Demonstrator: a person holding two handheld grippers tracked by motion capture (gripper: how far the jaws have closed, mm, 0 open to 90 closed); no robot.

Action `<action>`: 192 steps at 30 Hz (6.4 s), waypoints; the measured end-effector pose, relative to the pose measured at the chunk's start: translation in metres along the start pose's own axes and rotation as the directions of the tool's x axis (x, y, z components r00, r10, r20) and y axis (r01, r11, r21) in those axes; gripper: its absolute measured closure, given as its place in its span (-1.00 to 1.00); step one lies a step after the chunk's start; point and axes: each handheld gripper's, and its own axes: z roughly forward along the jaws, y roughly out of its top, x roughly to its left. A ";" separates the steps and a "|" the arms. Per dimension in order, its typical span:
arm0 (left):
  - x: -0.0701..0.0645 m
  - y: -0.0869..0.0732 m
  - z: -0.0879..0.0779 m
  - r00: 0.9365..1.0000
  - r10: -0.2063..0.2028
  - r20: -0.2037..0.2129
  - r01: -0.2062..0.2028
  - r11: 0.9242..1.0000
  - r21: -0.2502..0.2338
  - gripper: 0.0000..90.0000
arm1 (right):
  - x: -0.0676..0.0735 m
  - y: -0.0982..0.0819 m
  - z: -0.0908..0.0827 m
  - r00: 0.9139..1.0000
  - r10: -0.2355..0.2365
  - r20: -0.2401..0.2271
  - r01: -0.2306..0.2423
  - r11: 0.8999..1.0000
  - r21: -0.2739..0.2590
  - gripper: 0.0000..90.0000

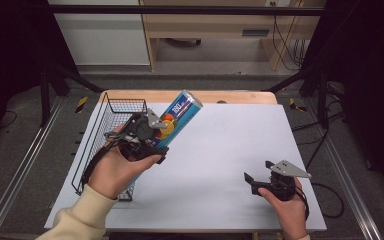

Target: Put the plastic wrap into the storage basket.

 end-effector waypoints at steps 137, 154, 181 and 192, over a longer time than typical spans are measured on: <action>0.108 -0.113 0.078 0.908 -0.408 -0.090 0.415 0.856 0.308 -0.29 | 0.000 0.000 0.005 1.000 -0.005 -0.014 0.006 1.000 0.025 -0.75; 0.116 -0.117 0.096 0.889 -0.449 -0.086 0.447 0.815 0.368 -0.29 | 0.001 -0.002 0.007 1.000 -0.008 -0.023 0.009 0.999 0.044 -0.75; 0.118 -0.113 0.111 0.898 -0.431 -0.091 0.423 0.786 0.450 -0.29 | 0.001 -0.003 0.008 0.999 -0.006 -0.037 0.008 0.998 0.063 -0.75; 0.117 -0.113 0.113 0.901 -0.424 -0.094 0.417 0.784 0.460 -0.30 | 0.001 -0.003 0.008 0.999 -0.006 -0.036 0.008 0.998 0.063 -0.76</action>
